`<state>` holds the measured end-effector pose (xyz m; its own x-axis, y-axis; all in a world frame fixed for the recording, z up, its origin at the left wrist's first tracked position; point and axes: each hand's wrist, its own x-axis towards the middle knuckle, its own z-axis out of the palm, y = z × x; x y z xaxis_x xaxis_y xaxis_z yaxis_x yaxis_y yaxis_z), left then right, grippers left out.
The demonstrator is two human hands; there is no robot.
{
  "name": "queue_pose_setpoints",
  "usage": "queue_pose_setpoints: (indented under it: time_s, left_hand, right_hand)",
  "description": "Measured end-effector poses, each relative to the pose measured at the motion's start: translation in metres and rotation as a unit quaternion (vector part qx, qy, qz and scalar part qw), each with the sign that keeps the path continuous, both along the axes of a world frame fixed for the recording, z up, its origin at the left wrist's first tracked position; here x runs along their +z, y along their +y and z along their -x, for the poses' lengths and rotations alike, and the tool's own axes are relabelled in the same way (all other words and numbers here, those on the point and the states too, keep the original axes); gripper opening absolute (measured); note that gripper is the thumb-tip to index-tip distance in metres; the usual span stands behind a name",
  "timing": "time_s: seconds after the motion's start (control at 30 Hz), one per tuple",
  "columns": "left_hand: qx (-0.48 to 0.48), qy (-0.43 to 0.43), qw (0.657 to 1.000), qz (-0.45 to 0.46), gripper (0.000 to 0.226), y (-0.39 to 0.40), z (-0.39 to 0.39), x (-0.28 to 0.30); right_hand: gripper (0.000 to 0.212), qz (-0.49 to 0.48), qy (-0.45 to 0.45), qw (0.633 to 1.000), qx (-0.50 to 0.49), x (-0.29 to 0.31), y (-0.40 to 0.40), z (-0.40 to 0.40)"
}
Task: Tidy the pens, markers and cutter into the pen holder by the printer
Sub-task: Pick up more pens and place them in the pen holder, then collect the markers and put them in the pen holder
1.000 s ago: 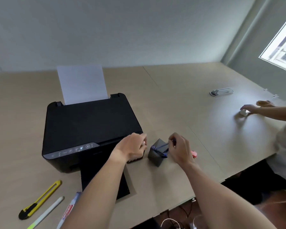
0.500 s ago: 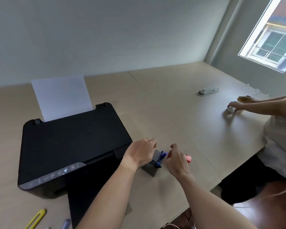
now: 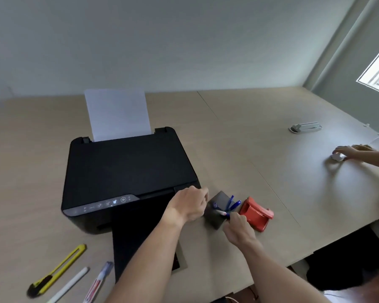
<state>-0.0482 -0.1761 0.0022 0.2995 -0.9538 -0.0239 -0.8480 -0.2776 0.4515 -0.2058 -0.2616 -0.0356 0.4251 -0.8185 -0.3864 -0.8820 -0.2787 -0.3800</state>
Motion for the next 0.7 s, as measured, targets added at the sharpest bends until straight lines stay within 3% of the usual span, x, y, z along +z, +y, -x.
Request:
queue_pose_setpoints:
  time_s: [0.33,0.5,0.7]
  left_hand:
    - [0.183,0.045,0.979,-0.078,0.021,0.112,-0.016,-0.038]
    - [0.335,0.082,0.934,-0.096,0.023,0.184,-0.025,-0.065]
    - [0.467,0.060,0.874,-0.121,0.026,0.273,-0.030,-0.089]
  right_hand:
    - [0.018,-0.032,0.031,0.999,0.010,-0.013,0.043,-0.023]
    - [0.018,-0.029,0.028,0.993,0.111,-0.022,0.082,-0.050]
    - [0.019,-0.022,-0.011,0.969,0.246,-0.028,0.144,-0.104]
